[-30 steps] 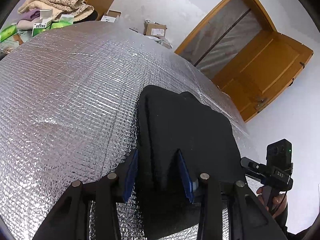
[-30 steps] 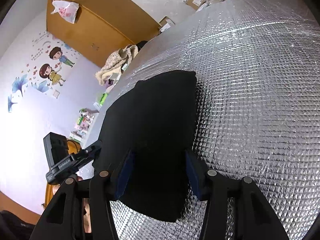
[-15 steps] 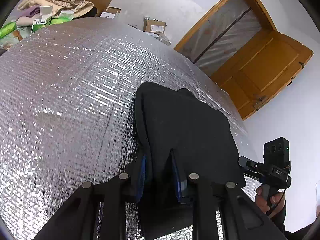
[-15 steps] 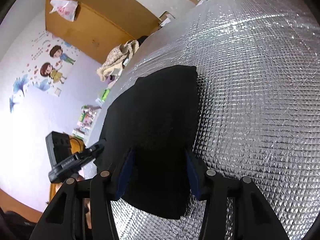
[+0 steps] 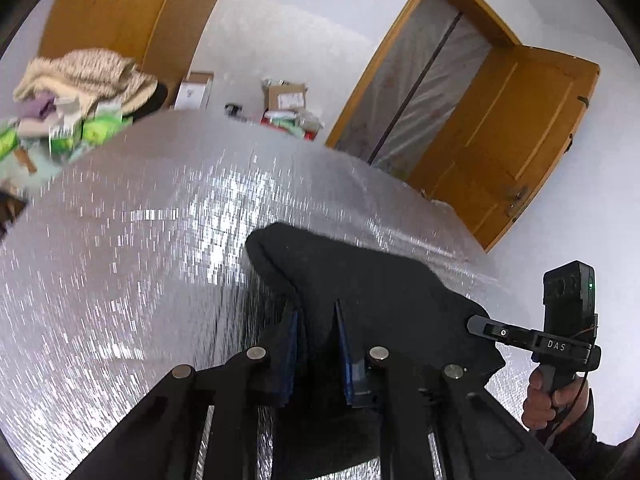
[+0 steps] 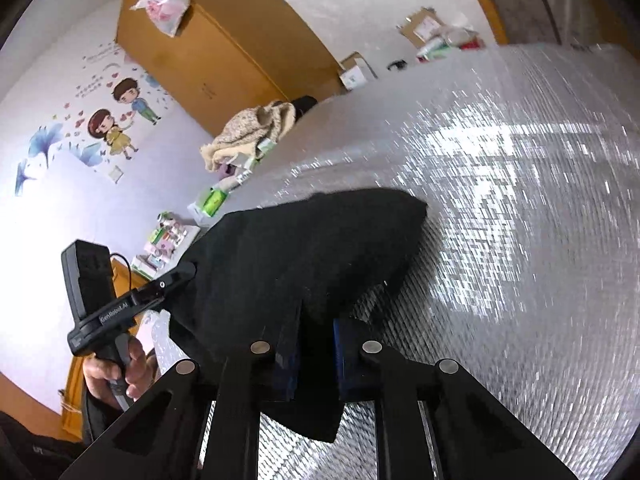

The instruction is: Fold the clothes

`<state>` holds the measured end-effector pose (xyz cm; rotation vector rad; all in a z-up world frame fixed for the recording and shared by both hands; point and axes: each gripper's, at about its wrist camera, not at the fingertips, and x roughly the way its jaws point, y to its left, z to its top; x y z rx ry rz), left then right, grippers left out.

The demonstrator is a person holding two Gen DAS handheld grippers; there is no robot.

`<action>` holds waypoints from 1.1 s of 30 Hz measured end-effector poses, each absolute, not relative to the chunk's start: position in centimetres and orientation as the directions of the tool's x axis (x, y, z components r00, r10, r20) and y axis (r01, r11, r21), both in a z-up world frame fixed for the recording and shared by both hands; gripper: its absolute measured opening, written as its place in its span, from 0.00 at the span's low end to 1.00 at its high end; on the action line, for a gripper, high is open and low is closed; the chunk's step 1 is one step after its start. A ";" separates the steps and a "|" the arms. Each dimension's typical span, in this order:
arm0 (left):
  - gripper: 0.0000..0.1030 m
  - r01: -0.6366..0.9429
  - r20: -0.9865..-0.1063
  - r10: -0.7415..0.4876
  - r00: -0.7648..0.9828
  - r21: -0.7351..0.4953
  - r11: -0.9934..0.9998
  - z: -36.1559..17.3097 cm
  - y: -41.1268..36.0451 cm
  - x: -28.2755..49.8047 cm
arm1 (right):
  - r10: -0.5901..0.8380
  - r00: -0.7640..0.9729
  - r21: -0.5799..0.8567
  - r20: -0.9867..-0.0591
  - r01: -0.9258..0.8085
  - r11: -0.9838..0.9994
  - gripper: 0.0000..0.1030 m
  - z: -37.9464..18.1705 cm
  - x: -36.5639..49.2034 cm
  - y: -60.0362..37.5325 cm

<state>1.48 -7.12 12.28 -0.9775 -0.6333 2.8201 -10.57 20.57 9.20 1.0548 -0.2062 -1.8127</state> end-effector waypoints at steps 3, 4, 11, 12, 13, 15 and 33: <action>0.17 0.036 -0.548 0.187 -0.815 -0.371 -0.928 14.2 -8.0 0.3 | -0.822 -0.144 0.540 -0.551 0.689 -0.483 0.13 10.5 -11.2 19.3; 0.17 0.034 -0.542 0.180 -0.821 -0.361 -0.932 14.6 -8.4 -0.3 | -0.824 -0.148 0.534 -0.547 0.696 -0.480 0.13 10.7 -11.5 18.8; 0.17 0.032 -0.531 0.159 -0.833 -0.332 -0.943 15.4 -11.6 -4.6 | -0.826 -0.178 0.506 -0.535 0.715 -0.482 0.13 11.6 -14.5 14.2; 0.17 0.039 -0.533 0.151 -0.833 -0.328 -0.944 15.3 -12.1 -5.4 | -0.825 -0.178 0.507 -0.536 0.714 -0.483 0.13 11.5 -15.0 13.6; 0.17 0.045 -0.535 0.143 -0.833 -0.322 -0.946 15.2 -12.5 -6.0 | -0.824 -0.175 0.510 -0.538 0.711 -0.484 0.13 11.2 -15.6 13.0; 0.17 0.056 -0.536 0.126 -0.835 -0.311 -0.949 15.0 -13.2 -7.1 | -0.822 -0.172 0.511 -0.544 0.709 -0.486 0.13 10.6 -16.7 11.9; 0.18 0.210 -0.591 0.081 -0.803 -0.407 -0.889 10.3 -18.4 -6.4 | -0.759 -0.224 0.470 -0.612 0.668 -0.577 0.29 7.8 -19.0 9.3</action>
